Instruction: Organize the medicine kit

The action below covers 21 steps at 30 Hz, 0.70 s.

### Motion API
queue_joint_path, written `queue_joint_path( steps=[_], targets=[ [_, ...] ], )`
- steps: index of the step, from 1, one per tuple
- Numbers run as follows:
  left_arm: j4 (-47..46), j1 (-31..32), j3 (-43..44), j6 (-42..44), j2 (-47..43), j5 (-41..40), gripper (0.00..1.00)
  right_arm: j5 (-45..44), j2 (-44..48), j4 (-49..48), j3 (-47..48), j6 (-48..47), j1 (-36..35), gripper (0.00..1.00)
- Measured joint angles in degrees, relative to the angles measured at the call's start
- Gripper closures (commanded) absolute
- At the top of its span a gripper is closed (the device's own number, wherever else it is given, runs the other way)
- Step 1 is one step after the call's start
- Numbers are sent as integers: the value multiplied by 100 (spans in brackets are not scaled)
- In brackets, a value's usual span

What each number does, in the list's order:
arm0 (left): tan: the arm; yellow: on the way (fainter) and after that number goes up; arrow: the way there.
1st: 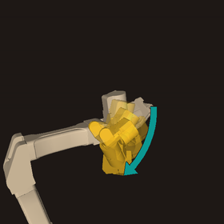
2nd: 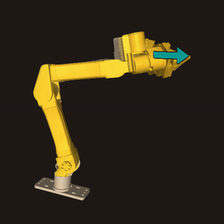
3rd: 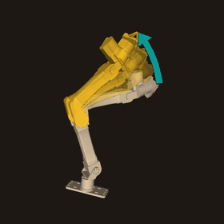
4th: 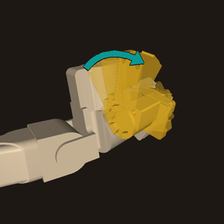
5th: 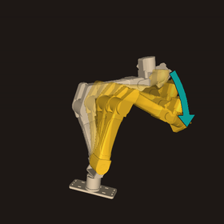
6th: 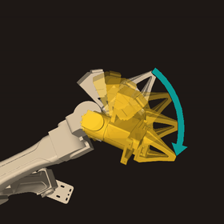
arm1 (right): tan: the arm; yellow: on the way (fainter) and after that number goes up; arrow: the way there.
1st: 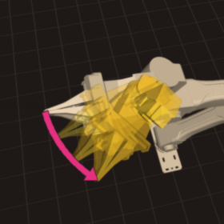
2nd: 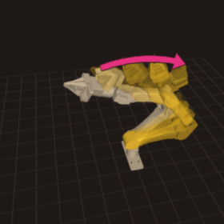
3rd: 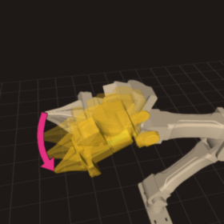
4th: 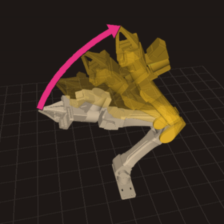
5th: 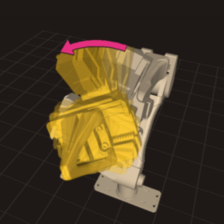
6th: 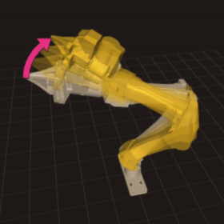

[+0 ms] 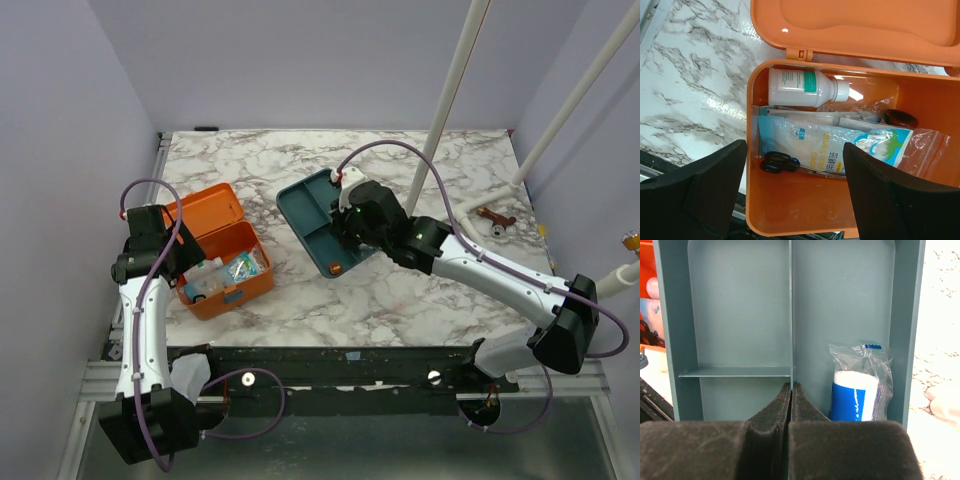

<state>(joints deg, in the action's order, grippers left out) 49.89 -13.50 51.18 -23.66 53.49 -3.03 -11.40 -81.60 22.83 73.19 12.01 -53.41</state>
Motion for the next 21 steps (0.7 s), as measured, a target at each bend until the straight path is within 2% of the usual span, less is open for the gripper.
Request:
queue_joint_path(
  steps=[9,13,21],
  targets=[
    [-55,-42,-2,129,511,28,48,81,201,-50,-96,55,0,99],
    [-101,-7,-28,175,686,212,62,107,310,-76,-254,94,0,99],
    [-90,463,4,304,1091,363,82,184,538,-87,-555,188,0,99]
  ],
)
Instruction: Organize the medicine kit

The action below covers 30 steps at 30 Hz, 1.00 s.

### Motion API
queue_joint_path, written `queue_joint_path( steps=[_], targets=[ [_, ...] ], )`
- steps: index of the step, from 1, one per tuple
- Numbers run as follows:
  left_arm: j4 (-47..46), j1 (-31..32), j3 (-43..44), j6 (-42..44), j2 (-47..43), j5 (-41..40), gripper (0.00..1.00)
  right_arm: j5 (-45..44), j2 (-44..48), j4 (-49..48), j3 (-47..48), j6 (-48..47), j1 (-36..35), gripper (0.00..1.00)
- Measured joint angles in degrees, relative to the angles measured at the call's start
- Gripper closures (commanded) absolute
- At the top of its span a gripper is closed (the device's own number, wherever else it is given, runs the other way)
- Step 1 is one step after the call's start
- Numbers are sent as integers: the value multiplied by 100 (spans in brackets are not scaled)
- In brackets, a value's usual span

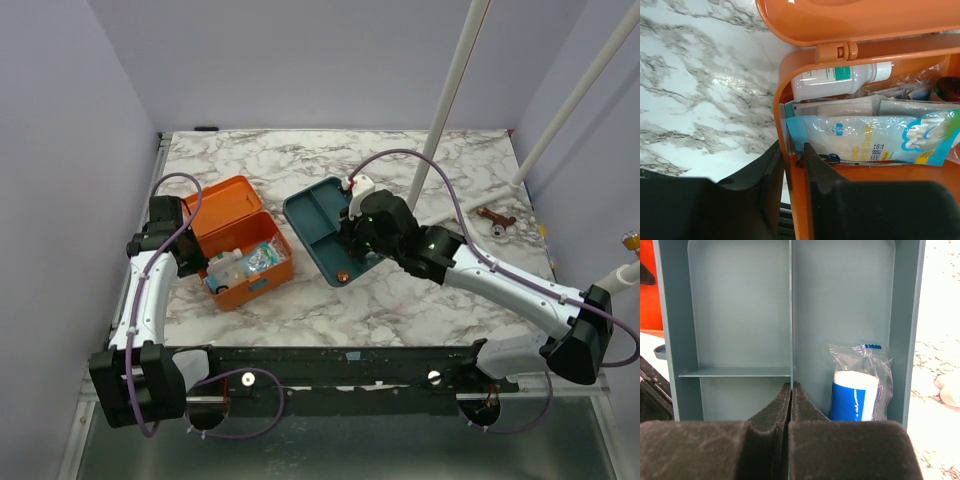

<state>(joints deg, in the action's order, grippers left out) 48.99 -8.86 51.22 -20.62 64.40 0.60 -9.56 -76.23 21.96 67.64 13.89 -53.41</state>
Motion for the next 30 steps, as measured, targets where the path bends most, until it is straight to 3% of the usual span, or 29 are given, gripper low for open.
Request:
queue_joint_path(
  steps=[6,19,30],
  targets=[
    [83,595,286,33,249,-101,100,0,142,13,-26,4,0,99],
    [13,1882,964,509,951,-424,100,52,728,291,-107,-4,0,99],
    [-214,2800,1370,1198,1360,-385,100,1021,1733,470,-363,-337,0,99]
  ],
)
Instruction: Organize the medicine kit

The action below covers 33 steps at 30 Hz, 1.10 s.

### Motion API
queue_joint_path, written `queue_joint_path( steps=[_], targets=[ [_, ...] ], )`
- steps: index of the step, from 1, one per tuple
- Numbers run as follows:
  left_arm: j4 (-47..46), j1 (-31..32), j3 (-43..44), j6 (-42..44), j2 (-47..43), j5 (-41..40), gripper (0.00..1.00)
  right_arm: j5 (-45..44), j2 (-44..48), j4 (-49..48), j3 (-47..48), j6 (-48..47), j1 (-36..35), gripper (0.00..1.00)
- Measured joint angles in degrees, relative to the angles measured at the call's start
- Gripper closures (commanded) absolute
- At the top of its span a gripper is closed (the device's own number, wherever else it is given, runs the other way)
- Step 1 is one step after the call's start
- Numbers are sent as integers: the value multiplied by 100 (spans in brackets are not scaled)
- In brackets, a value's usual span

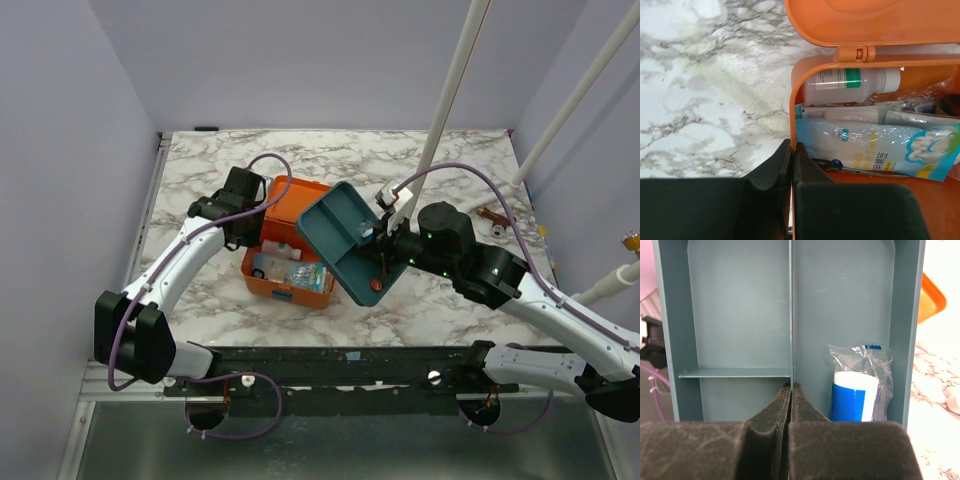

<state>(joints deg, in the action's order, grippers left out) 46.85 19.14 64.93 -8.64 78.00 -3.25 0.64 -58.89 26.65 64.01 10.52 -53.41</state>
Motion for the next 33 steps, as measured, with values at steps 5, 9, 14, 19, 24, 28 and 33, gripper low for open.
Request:
queue_joint_path(
  steps=[5,9,14,19,24,28,33],
  targets=[
    [-232,450,98,334,118,70,100,466,186,9,-240,-129,0,99],
    [-378,638,129,487,291,234,100,693,197,31,-264,-201,0,99],
    [-520,911,216,560,656,330,100,841,199,31,-286,-262,0,99],
    [-627,1099,302,562,835,444,100,916,190,31,-391,-267,-2,99],
    [-645,1126,308,538,850,483,86,916,168,39,-400,-271,-15,99],
    [-660,1126,310,442,833,518,69,916,129,44,-400,-306,-15,99],
    [-710,1147,417,315,568,551,55,914,118,44,-400,-313,-15,99]
  ],
)
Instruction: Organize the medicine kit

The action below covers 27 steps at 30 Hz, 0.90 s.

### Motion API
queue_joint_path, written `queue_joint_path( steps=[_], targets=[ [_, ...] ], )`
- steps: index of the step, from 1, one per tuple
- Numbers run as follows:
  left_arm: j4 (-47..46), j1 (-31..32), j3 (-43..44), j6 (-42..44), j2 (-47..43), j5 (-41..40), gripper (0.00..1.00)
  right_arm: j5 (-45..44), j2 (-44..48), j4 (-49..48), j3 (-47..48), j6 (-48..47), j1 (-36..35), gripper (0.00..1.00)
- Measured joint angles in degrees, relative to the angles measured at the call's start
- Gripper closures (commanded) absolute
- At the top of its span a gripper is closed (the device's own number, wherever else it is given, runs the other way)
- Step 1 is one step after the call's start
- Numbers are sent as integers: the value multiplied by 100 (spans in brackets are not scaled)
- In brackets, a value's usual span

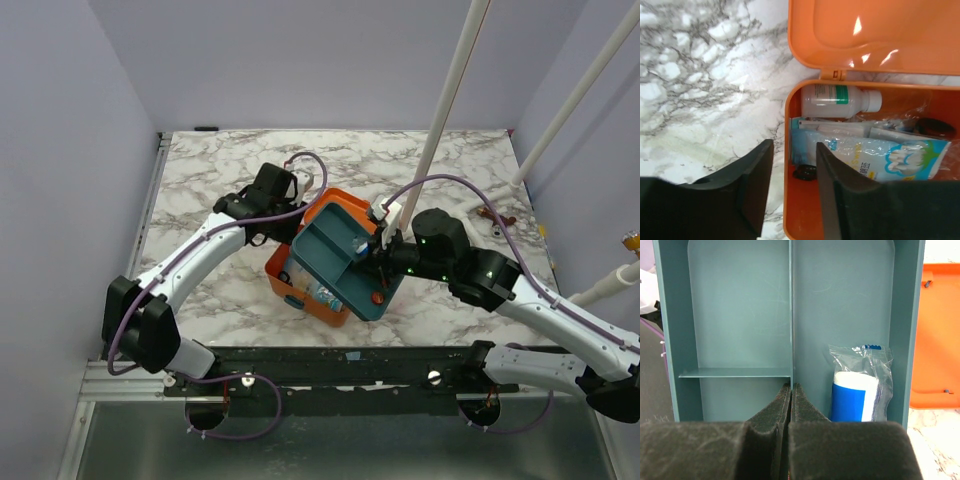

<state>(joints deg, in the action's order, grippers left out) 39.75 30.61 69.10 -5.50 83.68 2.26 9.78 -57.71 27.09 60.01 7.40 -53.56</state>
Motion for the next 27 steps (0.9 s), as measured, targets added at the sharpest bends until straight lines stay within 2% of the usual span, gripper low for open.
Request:
queue_joint_path(
  steps=[4,6,9,11,13,18,22,27],
  targets=[
    [-28,0,273,-48,-256,-63,41,-2,-42,2,2,-2,0,99],
    [-50,2,367,-74,-424,-212,31,-4,-83,4,4,-4,0,99],
    [-50,0,422,-166,-732,-549,25,-7,-155,7,4,-28,0,99],
    [-22,-9,461,-227,-896,-798,17,-9,-205,7,22,-55,0,99],
    [-7,-61,492,-328,-1088,-1043,2,-9,-269,4,63,-90,0,99],
    [146,-372,494,-667,-1720,-1528,2,-31,-522,-2,186,-208,-2,99],
    [170,-664,238,-789,-2415,-1574,1,-48,-833,-17,269,-374,-17,99],
    [199,-730,-280,-833,-3237,-1537,1,-42,-1093,-146,269,-726,-50,99]
  ],
)
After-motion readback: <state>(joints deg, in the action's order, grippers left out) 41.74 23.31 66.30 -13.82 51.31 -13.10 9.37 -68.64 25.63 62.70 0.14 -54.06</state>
